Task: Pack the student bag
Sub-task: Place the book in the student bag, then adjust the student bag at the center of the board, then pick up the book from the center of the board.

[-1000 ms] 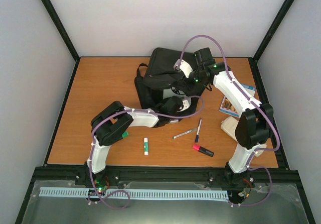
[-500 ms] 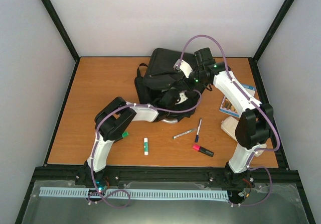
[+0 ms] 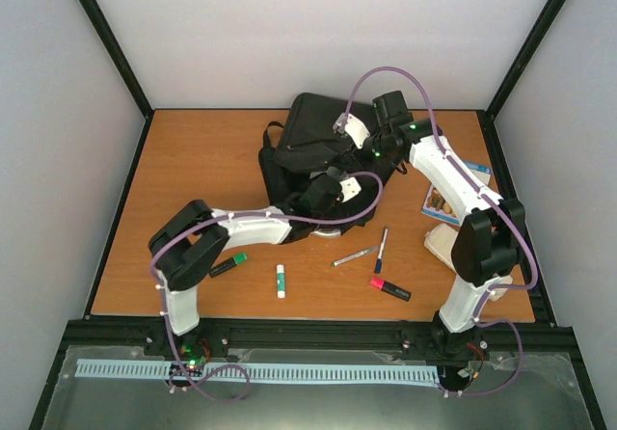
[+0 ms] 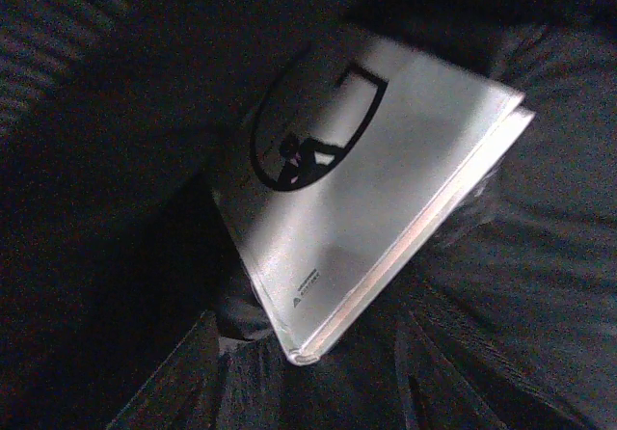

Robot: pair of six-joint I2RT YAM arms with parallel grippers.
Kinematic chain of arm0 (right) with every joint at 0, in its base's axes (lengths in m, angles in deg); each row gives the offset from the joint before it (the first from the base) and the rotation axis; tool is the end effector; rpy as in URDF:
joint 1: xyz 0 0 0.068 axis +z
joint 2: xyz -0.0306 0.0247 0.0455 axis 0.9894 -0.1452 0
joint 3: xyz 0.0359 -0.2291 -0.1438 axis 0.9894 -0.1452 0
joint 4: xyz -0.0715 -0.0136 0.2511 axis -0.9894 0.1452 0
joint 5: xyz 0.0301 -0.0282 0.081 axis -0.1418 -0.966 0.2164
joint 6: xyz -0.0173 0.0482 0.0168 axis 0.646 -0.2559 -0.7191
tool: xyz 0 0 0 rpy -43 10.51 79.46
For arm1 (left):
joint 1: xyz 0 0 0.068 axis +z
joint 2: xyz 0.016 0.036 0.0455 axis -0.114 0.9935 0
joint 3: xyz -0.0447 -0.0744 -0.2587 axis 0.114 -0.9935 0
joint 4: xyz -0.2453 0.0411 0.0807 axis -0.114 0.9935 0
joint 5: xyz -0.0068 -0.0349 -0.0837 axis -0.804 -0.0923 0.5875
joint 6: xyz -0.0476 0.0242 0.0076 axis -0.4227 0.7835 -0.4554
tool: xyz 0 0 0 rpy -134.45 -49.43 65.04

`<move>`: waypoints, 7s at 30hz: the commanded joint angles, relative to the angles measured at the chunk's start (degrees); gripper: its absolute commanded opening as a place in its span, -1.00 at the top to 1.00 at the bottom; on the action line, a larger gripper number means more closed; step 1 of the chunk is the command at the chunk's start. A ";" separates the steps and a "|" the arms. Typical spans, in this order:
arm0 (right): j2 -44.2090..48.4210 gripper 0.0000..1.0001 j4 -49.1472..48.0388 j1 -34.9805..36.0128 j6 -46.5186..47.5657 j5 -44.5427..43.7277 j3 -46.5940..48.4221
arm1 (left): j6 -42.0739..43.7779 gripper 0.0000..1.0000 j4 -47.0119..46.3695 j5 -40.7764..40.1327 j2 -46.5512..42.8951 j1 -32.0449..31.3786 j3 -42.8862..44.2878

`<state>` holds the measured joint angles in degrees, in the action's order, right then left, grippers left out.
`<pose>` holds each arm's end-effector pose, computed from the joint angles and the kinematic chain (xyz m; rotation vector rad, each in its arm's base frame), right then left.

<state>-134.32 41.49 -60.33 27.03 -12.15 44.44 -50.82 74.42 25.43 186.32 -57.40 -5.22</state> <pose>0.3517 0.1566 0.3123 -1.2378 2.0843 0.5952 0.2716 -0.3050 0.1825 1.0781 1.7569 0.3312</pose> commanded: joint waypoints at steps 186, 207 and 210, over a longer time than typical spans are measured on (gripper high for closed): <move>-11.89 0.10 7.55 -33.23 -6.93 1.34 -8.63 | -75.02 -0.27 28.86 55.83 25.88 7.87 41.69; -19.15 0.58 6.56 -33.13 -6.43 -3.20 -10.13 | -79.39 -0.23 31.98 53.86 31.92 7.87 43.63; -19.91 0.59 6.99 -33.16 -6.38 -3.63 -9.95 | -80.18 -0.22 31.97 54.62 33.08 7.87 44.30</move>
<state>-152.64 48.31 -93.70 20.36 -13.87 34.45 -129.07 104.49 79.52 215.90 -49.38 37.03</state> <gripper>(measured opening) 0.210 0.613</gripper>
